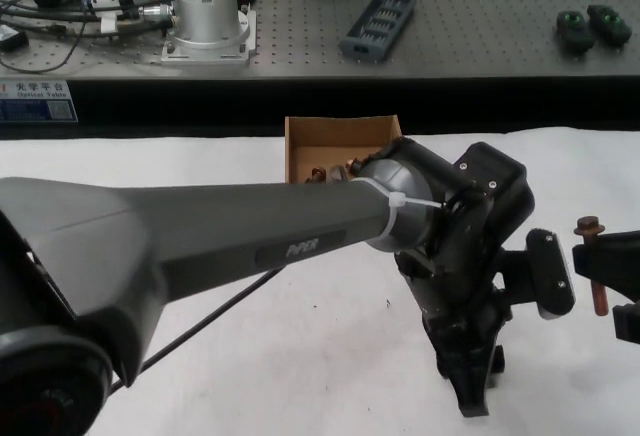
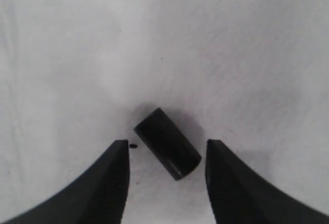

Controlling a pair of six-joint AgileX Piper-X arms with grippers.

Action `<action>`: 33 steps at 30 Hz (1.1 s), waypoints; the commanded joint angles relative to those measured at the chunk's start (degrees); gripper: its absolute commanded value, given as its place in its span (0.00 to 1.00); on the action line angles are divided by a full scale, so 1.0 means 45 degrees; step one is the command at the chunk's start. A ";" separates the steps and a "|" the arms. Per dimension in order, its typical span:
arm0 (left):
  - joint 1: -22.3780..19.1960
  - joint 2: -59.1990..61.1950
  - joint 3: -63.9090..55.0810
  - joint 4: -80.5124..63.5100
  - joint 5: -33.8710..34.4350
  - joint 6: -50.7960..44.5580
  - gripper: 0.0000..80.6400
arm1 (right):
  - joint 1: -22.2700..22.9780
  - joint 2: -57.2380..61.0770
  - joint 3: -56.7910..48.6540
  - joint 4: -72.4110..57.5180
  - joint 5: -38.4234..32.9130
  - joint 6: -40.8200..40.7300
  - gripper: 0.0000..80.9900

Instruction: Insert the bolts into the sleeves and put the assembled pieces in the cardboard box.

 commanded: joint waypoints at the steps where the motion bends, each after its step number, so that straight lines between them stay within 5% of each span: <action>1: -0.0181 -0.0033 -0.0258 0.0000 -0.0146 -0.0951 0.43 | -0.0078 -0.0119 -0.0030 -0.0020 -0.0215 0.0009 0.05; 16: -0.0292 0.1140 -0.2360 0.0855 -0.0595 -0.3407 0.43 | -0.0078 -0.0119 -0.0030 -0.0020 -0.0215 0.0009 0.05; 33: -0.0323 0.1450 -0.2946 0.2130 -0.1718 -0.3741 0.43 | -0.0134 -0.0119 -0.0030 -0.0011 0.1039 -0.0378 0.05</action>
